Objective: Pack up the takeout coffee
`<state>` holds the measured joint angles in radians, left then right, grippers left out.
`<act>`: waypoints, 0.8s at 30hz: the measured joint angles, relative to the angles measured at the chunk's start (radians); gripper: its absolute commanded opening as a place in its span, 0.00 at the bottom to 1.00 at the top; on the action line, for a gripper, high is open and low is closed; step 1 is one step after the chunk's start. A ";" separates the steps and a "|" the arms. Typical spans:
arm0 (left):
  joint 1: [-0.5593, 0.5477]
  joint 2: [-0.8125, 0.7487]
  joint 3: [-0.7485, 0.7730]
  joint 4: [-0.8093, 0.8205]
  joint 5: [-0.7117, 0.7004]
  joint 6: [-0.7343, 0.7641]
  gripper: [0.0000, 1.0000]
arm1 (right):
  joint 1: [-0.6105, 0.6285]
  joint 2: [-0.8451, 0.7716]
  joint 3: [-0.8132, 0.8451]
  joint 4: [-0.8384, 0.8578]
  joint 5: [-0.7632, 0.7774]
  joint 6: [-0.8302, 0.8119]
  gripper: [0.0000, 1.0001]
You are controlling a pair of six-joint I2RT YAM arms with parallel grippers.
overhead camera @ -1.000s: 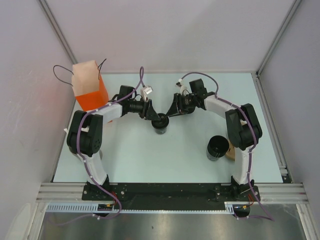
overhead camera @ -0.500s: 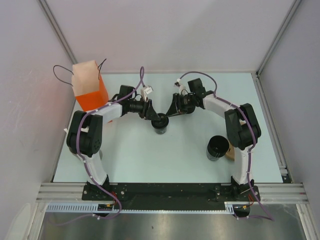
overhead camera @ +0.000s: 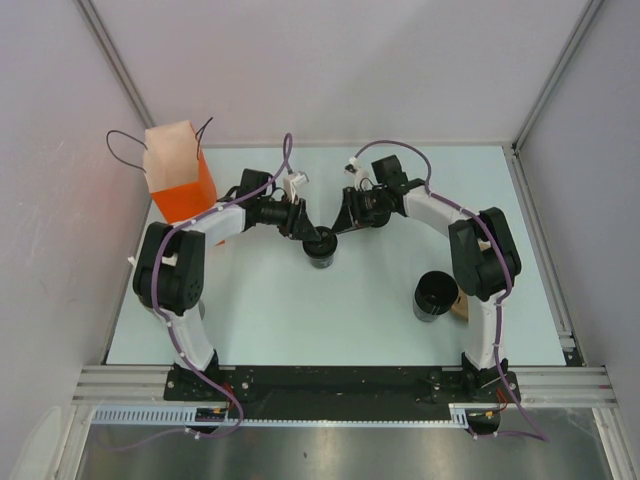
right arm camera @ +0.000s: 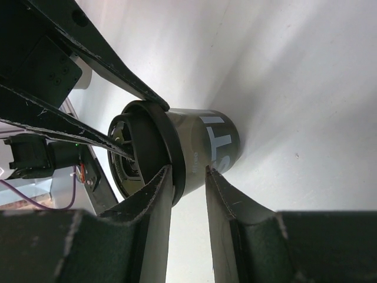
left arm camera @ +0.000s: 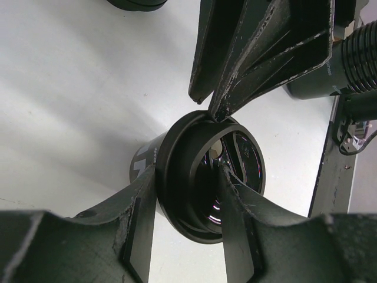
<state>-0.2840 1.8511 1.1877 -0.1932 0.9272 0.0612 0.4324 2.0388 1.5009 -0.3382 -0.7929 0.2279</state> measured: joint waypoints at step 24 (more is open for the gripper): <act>-0.006 -0.022 0.000 -0.030 -0.051 0.027 0.41 | 0.055 0.000 0.073 -0.107 0.158 -0.097 0.34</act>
<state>-0.2901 1.8294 1.1877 -0.2234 0.8757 0.0879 0.4877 2.0384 1.5738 -0.4454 -0.6350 0.1310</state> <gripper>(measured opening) 0.460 0.327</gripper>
